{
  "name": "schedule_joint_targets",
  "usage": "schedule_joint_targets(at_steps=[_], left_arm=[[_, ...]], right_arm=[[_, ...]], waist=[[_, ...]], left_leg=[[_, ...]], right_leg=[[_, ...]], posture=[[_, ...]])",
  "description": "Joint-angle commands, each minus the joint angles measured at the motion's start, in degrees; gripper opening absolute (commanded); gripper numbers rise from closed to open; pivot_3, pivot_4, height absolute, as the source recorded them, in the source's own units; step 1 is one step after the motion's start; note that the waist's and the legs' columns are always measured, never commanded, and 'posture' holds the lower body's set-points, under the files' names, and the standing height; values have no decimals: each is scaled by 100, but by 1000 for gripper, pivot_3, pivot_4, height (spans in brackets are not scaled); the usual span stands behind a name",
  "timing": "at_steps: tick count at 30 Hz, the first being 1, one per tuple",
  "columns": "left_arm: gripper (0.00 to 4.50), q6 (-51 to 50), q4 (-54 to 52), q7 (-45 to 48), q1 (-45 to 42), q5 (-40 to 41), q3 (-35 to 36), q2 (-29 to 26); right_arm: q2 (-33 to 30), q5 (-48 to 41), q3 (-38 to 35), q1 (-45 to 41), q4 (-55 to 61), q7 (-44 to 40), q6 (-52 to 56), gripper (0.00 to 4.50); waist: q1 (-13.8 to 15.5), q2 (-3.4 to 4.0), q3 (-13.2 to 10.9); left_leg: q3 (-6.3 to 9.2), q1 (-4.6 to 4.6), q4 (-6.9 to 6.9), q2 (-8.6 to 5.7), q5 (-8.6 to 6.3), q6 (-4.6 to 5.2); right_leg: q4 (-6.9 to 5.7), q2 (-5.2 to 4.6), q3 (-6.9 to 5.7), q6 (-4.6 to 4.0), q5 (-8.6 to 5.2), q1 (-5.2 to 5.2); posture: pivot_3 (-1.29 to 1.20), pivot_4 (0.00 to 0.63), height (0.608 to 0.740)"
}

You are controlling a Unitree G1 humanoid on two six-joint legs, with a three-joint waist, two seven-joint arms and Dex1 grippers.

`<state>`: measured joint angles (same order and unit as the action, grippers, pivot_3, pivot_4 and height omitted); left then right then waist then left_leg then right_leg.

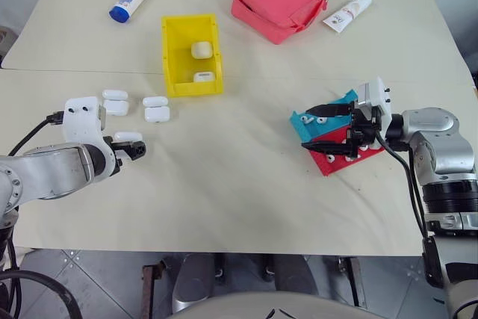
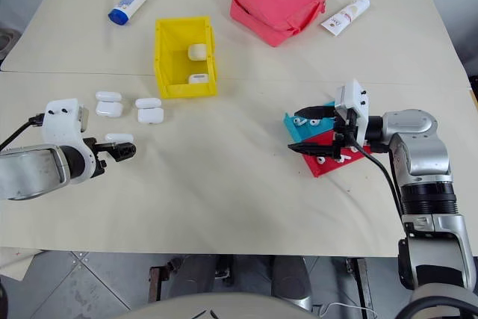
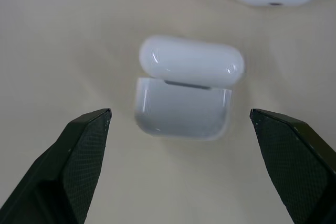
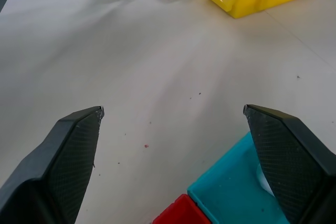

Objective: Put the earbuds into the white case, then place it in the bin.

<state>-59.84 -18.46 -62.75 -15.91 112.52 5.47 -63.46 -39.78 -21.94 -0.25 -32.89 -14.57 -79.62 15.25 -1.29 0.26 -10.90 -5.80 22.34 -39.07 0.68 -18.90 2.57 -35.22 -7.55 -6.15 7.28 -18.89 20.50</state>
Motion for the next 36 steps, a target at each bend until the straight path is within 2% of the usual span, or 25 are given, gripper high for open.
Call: schedule_joint_targets(at_steps=[1, 12, 36], left_arm=[[4500, -54, 152, 89, -139, 48, -59, -134], [4500, -152, 579, 126, -208, 48, -237, 90], [4500, -486, 1474, 146, -1232, 48, -870, 318]], right_arm=[[-109, -95, -129, 11, 214, 14, 9, 4472], [-99, -91, -130, -2, 185, 38, -31, 4472], [-93, -469, -279, 158, 397, 77, 1, 4472]], waist=[[0, 0, 0], [5, -1, 0], [126, -1, 0]], left_leg=[[0, 0, 0, 1, 1, -1], [-6, 0, 1, 3, 1, -2], [-9, -2, -1, 2, 6, -4]], right_leg=[[-1, 2, 0, 0, 0, 1], [-3, 3, 4, 0, 0, 5], [-14, 3, 7, 0, 0, 8]], posture=[[0, 150, 740], [0, 150, 740], [0, 150, 740]])
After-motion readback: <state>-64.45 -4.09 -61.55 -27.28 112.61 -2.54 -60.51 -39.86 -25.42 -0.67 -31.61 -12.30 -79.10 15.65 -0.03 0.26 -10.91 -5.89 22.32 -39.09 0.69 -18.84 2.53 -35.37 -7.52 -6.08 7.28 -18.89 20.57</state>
